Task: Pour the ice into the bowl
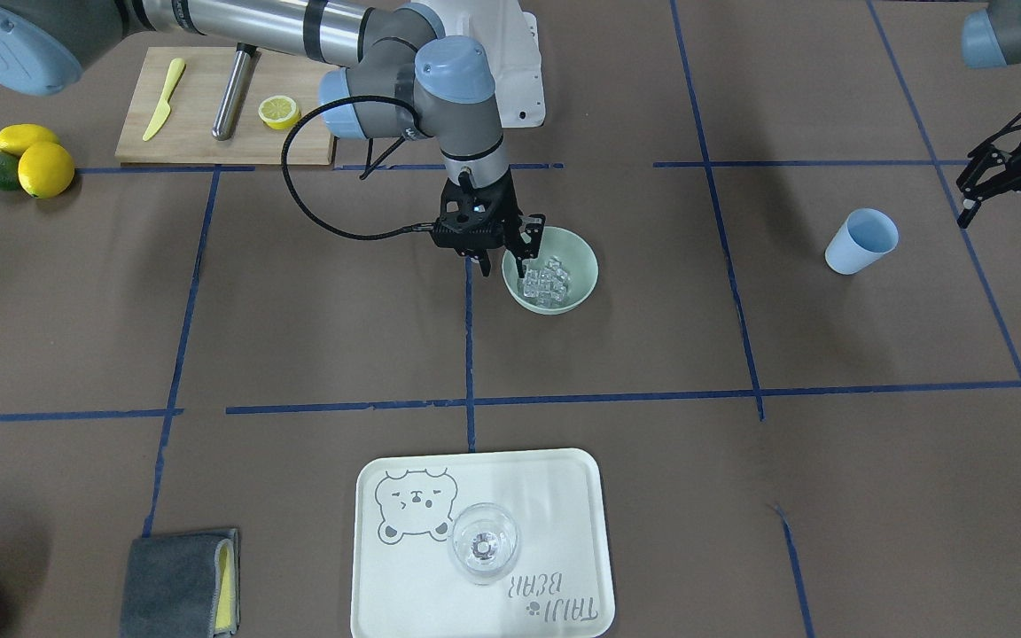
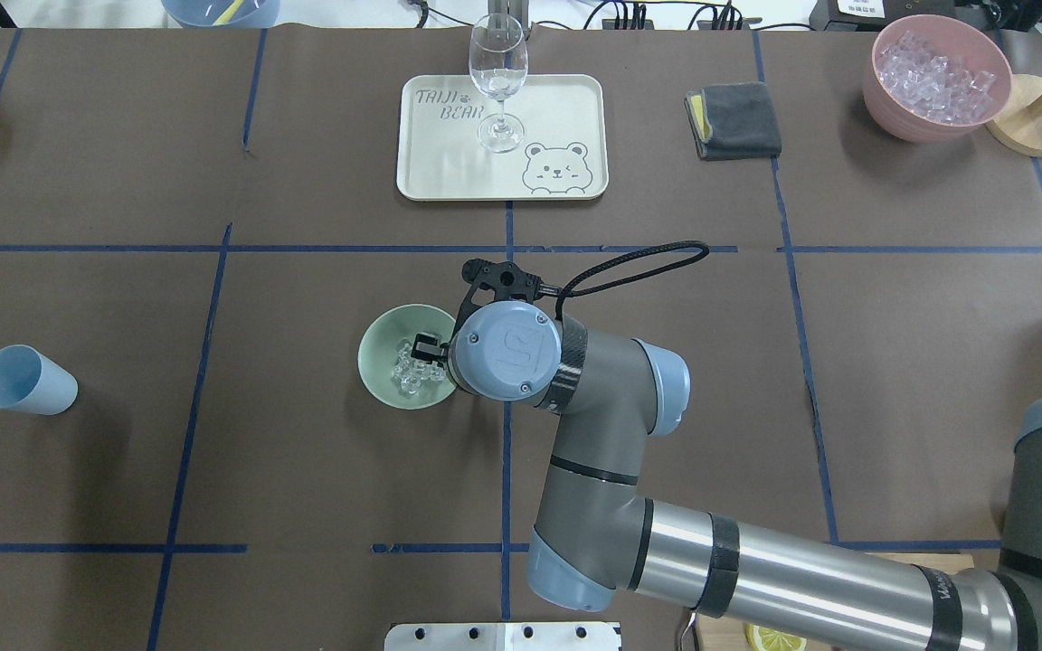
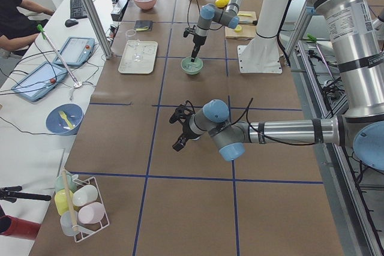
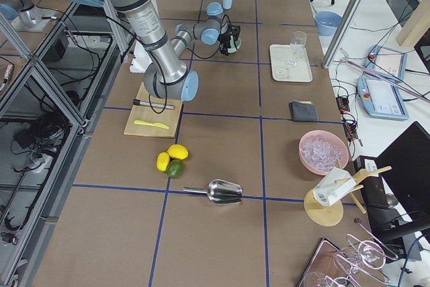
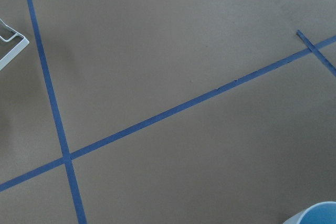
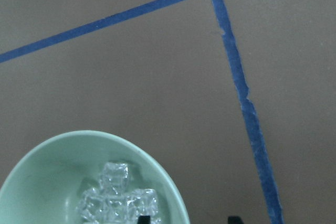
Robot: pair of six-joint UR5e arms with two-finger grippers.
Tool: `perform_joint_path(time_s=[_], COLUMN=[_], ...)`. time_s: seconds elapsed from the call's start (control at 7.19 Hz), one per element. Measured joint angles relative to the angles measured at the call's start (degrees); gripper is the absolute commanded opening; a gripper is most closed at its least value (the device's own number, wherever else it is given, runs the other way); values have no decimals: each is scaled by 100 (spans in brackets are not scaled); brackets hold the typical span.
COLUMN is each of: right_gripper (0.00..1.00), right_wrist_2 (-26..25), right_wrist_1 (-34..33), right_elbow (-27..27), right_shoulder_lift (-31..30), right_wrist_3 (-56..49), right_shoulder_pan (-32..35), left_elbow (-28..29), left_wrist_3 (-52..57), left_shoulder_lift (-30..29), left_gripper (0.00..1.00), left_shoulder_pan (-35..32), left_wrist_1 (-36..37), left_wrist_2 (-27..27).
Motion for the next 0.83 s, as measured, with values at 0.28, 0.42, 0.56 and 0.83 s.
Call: perform_joint_path(time_s=[0.28,0.42,0.56,0.83], right_gripper=[8,0,0,0], right_wrist_2=[-5,-1,4,15], right_wrist_1=[3,3,5,131], right_elbow=[-164,-216,-226,-205], right_shoulder_lift=[123,164,177,147], right_wrist_3=[0,0,0,4], right_shoulder_pan=[-13,-16,-19,-18], left_elbow=[7,8,10,12], left_wrist_3=[0,0,0,-6], left_shoulder_lift=[3,2,-2,-10], left_gripper=[100,100,100,100], left_shoulder_pan=[-2,-4,-4,-3], left_wrist_1=[0,0,0,0], left_wrist_2=[0,1,4,5])
